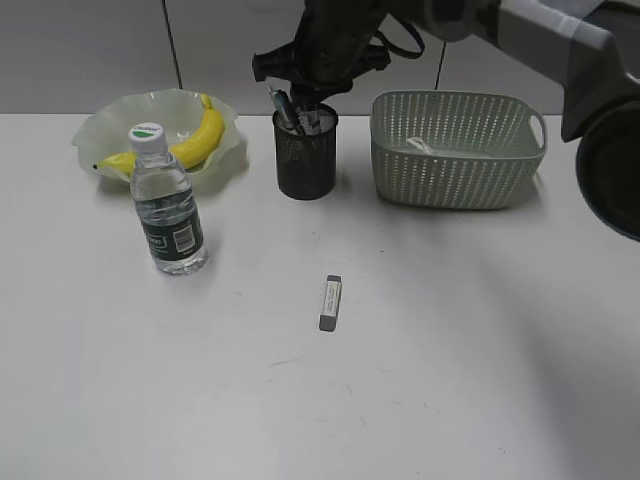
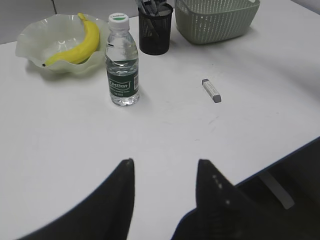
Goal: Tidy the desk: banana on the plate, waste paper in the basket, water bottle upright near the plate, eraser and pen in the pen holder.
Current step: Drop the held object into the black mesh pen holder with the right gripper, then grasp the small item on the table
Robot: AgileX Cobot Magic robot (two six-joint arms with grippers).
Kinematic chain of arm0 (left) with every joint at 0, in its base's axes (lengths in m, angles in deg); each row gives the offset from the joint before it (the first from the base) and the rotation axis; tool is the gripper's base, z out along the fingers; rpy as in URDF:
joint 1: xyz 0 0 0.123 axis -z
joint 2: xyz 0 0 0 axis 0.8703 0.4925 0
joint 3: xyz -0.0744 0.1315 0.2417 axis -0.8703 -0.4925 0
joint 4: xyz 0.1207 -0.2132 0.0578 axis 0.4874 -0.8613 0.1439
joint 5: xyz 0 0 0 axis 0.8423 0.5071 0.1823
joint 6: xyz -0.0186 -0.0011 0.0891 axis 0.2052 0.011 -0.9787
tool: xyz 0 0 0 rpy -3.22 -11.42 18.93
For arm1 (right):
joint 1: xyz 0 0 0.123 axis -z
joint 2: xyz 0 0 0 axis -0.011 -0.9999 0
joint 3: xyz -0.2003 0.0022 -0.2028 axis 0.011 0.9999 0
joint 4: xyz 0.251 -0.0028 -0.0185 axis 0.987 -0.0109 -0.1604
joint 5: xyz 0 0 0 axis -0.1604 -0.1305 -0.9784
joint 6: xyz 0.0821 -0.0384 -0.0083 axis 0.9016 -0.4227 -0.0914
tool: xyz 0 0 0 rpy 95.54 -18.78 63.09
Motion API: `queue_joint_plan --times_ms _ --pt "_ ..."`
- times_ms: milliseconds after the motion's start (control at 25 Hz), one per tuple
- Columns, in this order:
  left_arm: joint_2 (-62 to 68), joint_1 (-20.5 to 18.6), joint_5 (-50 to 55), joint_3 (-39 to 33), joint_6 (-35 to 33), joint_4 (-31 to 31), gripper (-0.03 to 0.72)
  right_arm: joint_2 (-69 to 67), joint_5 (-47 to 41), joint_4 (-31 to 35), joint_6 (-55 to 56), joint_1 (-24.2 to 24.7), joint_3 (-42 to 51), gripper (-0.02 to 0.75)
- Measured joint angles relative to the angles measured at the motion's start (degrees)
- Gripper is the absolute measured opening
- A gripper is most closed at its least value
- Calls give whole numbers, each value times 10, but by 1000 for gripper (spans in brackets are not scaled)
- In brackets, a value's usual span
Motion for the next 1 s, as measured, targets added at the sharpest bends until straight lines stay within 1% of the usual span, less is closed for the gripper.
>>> queue_joint_plan --times_ms 240,320,480,560,680,840,920,1000 --pt "0 0 0 0 0 0 309 -19 23 -3 0 0 0 206" --pt "0 0 0 0 0 0 309 -20 23 -7 -1 0 0 257" --pt "0 0 0 0 0 0 309 -20 18 -13 -1 0 0 405" --pt "0 0 0 0 0 0 309 -16 6 -14 -1 0 0 435" --pt "0 0 0 0 0 0 309 -1 -34 -14 -1 0 0 451" --pt "0 0 0 0 0 0 309 37 -127 -14 -3 0 0 453" --pt "0 0 0 0 0 0 309 59 -178 -15 -19 -1 0 453" --pt "0 0 -1 0 0 0 309 77 -203 -16 -51 -2 0 454"
